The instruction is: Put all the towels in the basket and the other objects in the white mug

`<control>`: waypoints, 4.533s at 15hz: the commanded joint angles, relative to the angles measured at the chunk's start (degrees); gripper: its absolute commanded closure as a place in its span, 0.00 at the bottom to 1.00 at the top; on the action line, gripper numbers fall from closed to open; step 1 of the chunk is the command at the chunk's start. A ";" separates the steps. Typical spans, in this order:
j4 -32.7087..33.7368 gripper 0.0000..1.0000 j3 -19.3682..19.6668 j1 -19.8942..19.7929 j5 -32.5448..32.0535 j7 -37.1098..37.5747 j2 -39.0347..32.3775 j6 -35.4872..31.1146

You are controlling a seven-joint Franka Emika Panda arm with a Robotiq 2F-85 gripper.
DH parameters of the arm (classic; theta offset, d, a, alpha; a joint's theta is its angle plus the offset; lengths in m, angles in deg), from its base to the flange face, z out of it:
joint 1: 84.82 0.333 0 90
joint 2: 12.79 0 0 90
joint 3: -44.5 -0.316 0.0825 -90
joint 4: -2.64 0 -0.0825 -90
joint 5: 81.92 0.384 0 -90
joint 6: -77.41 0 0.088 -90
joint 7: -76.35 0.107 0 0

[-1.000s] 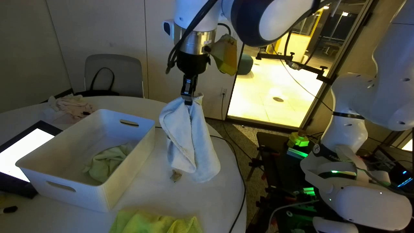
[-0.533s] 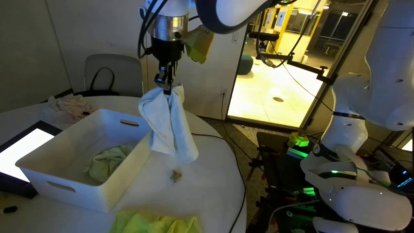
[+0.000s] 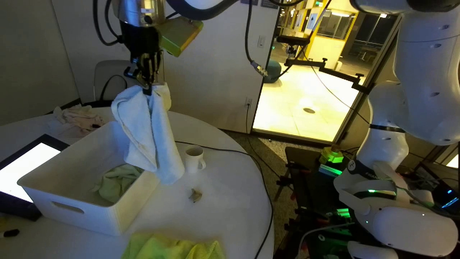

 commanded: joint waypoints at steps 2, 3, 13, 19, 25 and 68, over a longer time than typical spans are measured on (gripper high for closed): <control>16.70 0.98 2.79 2.33 0.50 1.13 -9.74 2.63; 19.35 0.98 3.25 2.48 0.94 1.41 -11.27 2.64; 41.30 0.96 7.82 2.92 3.72 3.68 -26.17 7.75; 42.87 0.37 7.59 1.83 3.24 1.78 -29.25 13.69; 33.74 0.00 6.39 1.06 3.93 -0.56 -22.97 14.86; -32.01 0.00 3.85 -2.40 23.49 -3.75 -19.26 -47.97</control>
